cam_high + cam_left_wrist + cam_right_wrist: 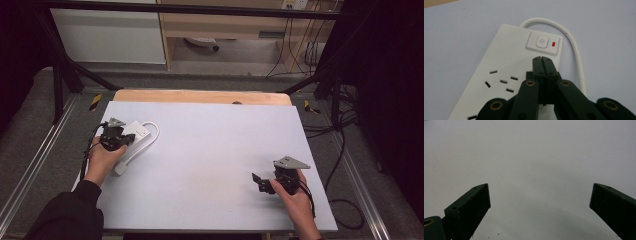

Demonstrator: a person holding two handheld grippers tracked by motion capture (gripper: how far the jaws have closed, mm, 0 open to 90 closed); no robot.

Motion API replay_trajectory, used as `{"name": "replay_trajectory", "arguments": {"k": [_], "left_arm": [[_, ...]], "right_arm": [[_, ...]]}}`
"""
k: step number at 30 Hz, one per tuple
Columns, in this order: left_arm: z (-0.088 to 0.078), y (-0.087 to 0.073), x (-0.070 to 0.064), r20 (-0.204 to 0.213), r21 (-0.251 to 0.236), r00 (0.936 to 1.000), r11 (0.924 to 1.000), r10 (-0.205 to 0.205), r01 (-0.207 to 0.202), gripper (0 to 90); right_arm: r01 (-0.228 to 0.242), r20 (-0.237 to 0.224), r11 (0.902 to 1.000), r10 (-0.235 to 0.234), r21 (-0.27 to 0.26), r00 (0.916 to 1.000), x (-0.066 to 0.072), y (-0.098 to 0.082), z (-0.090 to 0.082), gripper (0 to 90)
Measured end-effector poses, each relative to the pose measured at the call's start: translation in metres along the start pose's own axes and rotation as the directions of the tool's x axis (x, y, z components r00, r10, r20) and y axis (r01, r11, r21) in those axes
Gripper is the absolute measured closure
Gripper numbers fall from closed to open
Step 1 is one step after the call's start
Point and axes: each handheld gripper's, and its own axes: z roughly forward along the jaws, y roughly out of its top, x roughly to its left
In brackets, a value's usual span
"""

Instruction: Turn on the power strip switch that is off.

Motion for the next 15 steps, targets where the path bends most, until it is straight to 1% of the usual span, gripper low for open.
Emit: {"name": "replay_trajectory", "arguments": {"k": [15], "left_arm": [[-0.0002,-0.0010,0.0000,0.001,-0.009,1.0000,0.9999,-0.008,0.008,90.0]], "right_arm": [[-0.004,0.001,1.0000,0.004,-0.001,1.0000,-0.0002,-0.0001,0.0000,3.6]]}}
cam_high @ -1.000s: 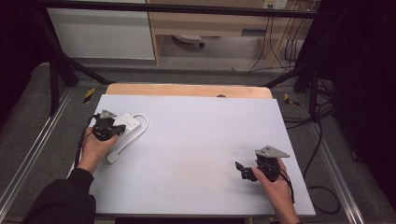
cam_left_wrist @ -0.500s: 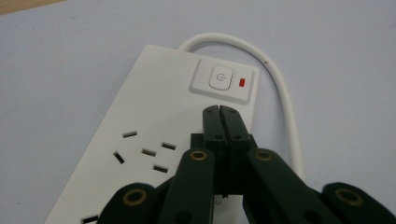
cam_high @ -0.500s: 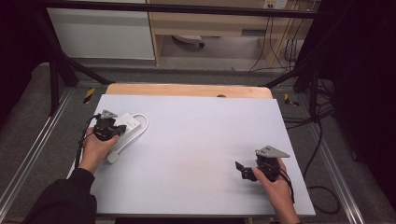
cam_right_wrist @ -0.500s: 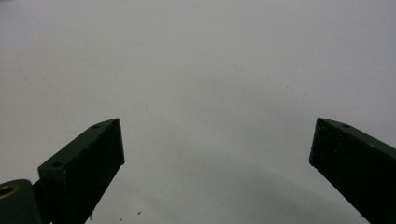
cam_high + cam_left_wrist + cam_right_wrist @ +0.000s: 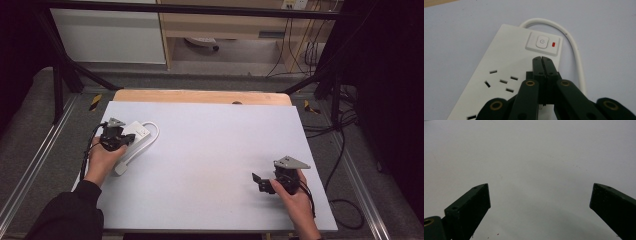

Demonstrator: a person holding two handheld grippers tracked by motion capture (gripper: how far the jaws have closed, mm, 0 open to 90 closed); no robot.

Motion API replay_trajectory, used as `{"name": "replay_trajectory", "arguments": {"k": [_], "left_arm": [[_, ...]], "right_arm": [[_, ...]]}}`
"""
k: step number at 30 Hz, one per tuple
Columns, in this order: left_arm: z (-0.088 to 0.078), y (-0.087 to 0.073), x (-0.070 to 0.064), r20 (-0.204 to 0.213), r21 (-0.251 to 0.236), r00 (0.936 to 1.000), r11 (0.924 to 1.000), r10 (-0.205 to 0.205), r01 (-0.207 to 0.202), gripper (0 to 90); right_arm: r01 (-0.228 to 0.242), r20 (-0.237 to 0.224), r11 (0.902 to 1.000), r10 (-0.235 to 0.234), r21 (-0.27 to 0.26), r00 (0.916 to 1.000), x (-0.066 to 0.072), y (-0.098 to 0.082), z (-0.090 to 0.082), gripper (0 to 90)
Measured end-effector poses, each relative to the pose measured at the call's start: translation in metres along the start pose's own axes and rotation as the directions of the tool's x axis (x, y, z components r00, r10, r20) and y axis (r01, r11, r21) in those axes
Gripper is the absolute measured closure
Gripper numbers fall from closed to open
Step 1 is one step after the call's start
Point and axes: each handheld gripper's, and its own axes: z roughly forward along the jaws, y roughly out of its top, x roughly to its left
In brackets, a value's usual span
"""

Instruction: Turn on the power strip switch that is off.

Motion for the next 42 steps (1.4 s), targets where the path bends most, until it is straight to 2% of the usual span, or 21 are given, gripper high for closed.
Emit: {"name": "replay_trajectory", "arguments": {"k": [19,37,42], "left_arm": [[0.0014,0.0001,-0.0005,0.001,-0.010,1.0000,0.9999,-0.004,0.004,90.0],[-0.0040,0.0034,-0.0030,0.013,-0.068,0.9999,0.9977,-0.004,0.005,90.0],[-0.0051,0.0045,-0.0044,0.011,-0.085,0.9999,0.9963,-0.010,0.011,86.1]], "right_arm": [[0.001,0.000,1.0000,-0.001,-0.001,1.0000,-0.0001,0.0000,0.0000,3.6],[0.004,0.001,1.0000,-0.004,0.000,1.0000,-0.0005,0.0000,-0.0003,3.6],[0.004,0.001,1.0000,-0.004,0.000,1.0000,-0.0005,-0.0001,-0.0003,3.6]]}}
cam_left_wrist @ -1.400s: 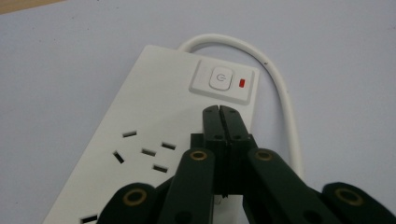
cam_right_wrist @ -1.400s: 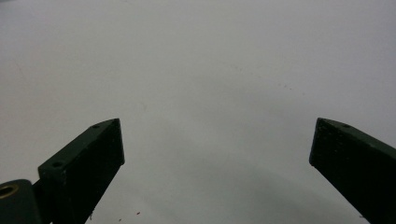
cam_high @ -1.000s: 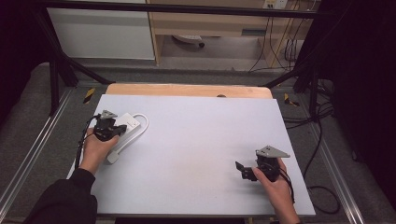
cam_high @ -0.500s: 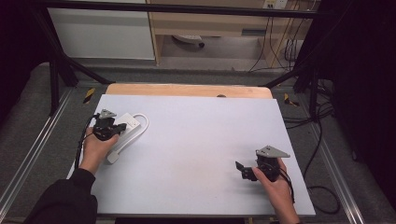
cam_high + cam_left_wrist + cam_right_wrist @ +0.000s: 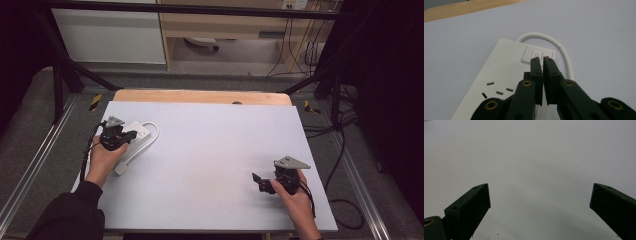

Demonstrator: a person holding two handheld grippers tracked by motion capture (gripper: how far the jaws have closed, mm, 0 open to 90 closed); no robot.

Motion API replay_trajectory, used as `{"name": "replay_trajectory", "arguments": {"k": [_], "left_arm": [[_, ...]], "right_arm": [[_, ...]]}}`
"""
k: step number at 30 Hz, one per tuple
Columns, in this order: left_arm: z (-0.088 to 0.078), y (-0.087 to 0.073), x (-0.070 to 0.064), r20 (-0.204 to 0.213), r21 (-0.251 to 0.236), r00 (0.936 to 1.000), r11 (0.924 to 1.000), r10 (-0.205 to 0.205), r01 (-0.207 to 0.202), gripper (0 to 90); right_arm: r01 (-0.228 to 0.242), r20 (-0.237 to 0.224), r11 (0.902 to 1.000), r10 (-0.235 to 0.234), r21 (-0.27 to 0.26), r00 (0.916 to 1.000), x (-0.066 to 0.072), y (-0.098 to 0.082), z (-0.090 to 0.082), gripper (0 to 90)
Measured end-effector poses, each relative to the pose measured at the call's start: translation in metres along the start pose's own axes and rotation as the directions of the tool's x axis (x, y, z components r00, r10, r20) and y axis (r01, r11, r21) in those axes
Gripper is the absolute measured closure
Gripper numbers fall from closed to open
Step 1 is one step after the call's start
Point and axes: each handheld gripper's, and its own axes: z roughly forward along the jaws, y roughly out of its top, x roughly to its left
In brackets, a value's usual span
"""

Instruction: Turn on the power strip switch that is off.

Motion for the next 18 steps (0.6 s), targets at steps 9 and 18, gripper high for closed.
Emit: {"name": "replay_trajectory", "arguments": {"k": [9,18], "left_arm": [[-0.0023,0.0025,-0.0018,-0.001,-0.030,0.9999,0.9994,-0.014,0.014,76.8],[-0.0023,0.0044,-0.0058,0.011,-0.050,0.9997,0.9985,-0.020,0.021,68.4]], "right_arm": [[0.000,0.000,1.0000,0.000,0.001,1.0000,0.0001,0.0000,0.0001,3.6],[0.000,0.000,1.0000,0.000,0.001,1.0000,0.0001,0.0000,0.0001,3.6]]}}
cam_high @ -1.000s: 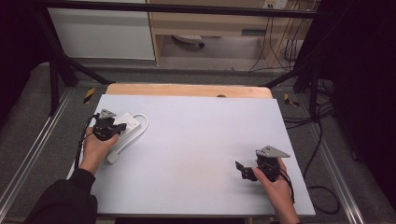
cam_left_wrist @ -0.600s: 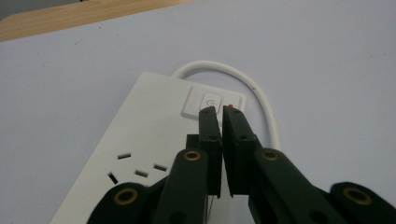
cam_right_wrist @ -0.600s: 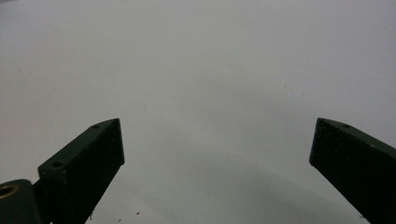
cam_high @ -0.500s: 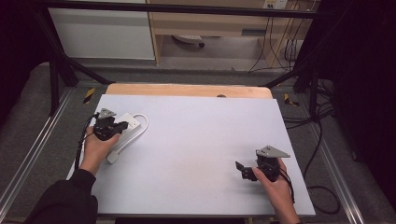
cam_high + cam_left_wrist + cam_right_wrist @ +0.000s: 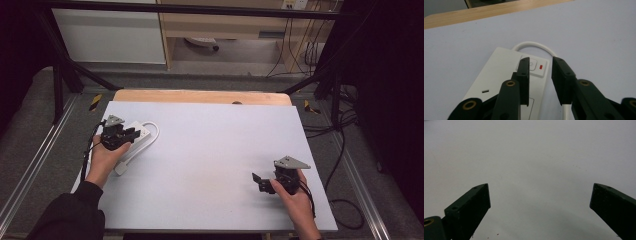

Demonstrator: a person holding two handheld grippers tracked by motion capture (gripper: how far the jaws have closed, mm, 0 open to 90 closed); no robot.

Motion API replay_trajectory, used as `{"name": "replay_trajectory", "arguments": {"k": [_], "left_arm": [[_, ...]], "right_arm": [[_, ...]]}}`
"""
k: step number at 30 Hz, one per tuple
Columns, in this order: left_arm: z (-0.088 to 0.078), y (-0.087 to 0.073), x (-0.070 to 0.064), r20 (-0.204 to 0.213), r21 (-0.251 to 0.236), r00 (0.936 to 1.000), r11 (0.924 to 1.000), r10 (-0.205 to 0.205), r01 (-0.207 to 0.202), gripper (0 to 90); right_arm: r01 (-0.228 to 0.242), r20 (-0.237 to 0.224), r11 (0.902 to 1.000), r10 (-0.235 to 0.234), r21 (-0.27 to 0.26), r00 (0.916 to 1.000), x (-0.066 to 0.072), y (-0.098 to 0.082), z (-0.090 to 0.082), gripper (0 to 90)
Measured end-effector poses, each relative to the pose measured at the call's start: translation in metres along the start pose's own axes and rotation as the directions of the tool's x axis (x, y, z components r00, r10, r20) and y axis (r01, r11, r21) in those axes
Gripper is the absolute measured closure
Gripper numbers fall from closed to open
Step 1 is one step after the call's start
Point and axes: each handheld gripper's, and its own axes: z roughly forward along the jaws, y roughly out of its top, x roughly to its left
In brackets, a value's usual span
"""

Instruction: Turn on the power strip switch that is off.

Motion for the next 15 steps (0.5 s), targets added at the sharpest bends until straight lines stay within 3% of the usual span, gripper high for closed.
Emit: {"name": "replay_trajectory", "arguments": {"k": [15], "left_arm": [[-0.0016,0.0038,-0.0060,0.008,-0.048,0.9999,0.9987,-0.015,0.015,47.3]], "right_arm": [[-0.003,0.000,1.0000,0.003,0.000,1.0000,0.0003,0.0000,0.0002,3.5]]}}
